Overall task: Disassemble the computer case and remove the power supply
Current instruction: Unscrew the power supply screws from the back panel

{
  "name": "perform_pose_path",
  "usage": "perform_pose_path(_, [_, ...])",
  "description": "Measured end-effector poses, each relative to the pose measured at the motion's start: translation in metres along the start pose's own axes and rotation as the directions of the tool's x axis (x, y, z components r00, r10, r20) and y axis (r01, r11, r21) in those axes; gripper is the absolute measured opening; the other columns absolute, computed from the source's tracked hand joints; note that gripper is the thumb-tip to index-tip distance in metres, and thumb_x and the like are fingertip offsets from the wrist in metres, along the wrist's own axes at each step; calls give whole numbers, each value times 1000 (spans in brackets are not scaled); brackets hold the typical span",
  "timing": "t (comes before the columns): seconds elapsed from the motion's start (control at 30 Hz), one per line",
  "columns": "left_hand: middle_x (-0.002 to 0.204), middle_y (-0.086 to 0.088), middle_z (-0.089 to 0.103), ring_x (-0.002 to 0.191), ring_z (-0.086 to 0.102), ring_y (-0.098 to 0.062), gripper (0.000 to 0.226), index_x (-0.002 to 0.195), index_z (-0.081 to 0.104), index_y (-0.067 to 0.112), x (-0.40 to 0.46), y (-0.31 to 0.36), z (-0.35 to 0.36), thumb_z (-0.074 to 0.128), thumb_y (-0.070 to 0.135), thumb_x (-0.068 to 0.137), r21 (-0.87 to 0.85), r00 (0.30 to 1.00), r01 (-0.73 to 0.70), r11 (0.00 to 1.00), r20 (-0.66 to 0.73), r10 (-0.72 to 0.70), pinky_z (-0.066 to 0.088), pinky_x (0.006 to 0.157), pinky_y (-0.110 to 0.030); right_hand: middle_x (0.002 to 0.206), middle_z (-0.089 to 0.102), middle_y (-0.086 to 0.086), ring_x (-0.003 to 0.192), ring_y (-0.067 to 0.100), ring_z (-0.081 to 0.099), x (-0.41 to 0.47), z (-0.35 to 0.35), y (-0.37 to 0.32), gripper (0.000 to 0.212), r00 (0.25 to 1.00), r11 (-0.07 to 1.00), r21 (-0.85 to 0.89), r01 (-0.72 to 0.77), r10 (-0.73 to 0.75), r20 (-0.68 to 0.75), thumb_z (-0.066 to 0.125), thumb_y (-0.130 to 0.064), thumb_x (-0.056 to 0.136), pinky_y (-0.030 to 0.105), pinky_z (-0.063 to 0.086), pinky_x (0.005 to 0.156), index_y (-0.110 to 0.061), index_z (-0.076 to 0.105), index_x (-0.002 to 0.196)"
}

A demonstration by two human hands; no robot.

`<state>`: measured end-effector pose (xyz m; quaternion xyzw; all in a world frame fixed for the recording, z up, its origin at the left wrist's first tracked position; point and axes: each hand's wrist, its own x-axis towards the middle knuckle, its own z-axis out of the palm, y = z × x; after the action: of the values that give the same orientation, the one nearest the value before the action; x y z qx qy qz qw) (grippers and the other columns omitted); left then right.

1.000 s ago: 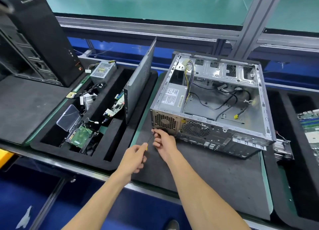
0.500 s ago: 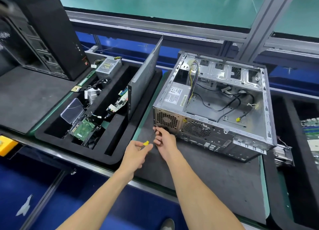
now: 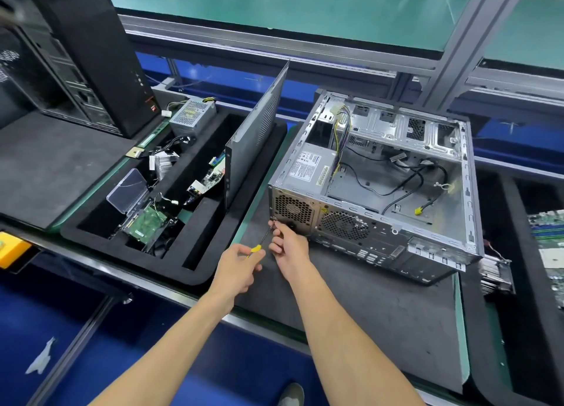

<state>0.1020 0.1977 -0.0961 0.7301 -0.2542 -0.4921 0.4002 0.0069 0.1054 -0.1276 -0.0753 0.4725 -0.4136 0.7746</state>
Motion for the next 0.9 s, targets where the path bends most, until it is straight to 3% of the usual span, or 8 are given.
perform_pose_path(0.1, [62, -1, 59, 41, 28, -9, 33, 104, 62, 4, -1, 7, -4, 51, 35, 104, -126, 981, 153, 980, 141, -135, 18, 33, -19, 64, 55, 1, 38, 4, 30, 1, 0, 0, 10, 1000, 1000, 5, 1, -1, 4, 62, -3, 97, 17, 21, 35, 5, 67, 94])
perform_pose_path(0.17, [62, -1, 50, 40, 25, -6, 38, 108, 63, 3, -2, 11, -8, 44, 36, 106, -286, 923, 326, 901, 304, -237, 16, 31, -17, 61, 55, 0, 38, 4, 30, 1, 0, 1, 10, 1000, 1000, 8, -3, 3, 2, 62, -2, 96, 17, 21, 35, 6, 67, 98])
perform_pose_path(0.3, [63, 3, 40, 38, 21, -4, 30, 103, 58, 9, -4, 16, -12, 53, 38, 102, -428, 838, 486, 762, 477, -266, 12, 31, -15, 59, 54, -1, 36, 3, 29, 1, 1, 1, 9, 1000, 1000, 20, -9, 9, -2, 61, -2, 96, 17, 20, 34, 5, 67, 95])
perform_pose_path(0.4, [66, 2, 45, 40, 21, -5, 24, 88, 53, 14, -5, 14, -10, 64, 34, 96, -424, 865, 442, 790, 435, -250, 14, 30, -16, 60, 50, -1, 36, 3, 28, 2, 1, 1, 10, 1000, 1000, 27, -15, 15, -1, 61, -3, 97, 17, 19, 33, 3, 67, 92])
perform_pose_path(0.47, [66, 0, 47, 40, 23, -5, 20, 91, 55, 12, -3, 12, -11, 63, 29, 97, -425, 889, 404, 810, 393, -237, 16, 29, -16, 58, 49, -2, 36, 3, 28, 2, 0, 0, 10, 1000, 999, 25, -29, 29, 3, 61, -3, 97, 17, 20, 33, 2, 66, 91])
perform_pose_path(0.63, [65, 0, 47, 38, 29, -4, 29, 99, 59, 5, -3, 11, -15, 50, 33, 104, -458, 862, 454, 764, 444, -246, 19, 29, -15, 57, 48, -1, 36, 4, 30, -2, 3, -2, 6, 999, 1000, 9, -25, 25, -26, 63, -1, 94, 17, 21, 33, 1, 65, 88])
perform_pose_path(0.9, [65, -2, 47, 39, 31, -7, 29, 102, 58, 5, -11, 4, -23, 49, 32, 104, -378, 906, 367, 850, 354, -233, 20, 31, -17, 60, 53, 1, 38, 5, 32, -7, 9, 1, 6, 997, 1000, -11, -19, 18, -74, 65, -2, 90, 17, 25, 35, 1, 66, 86])
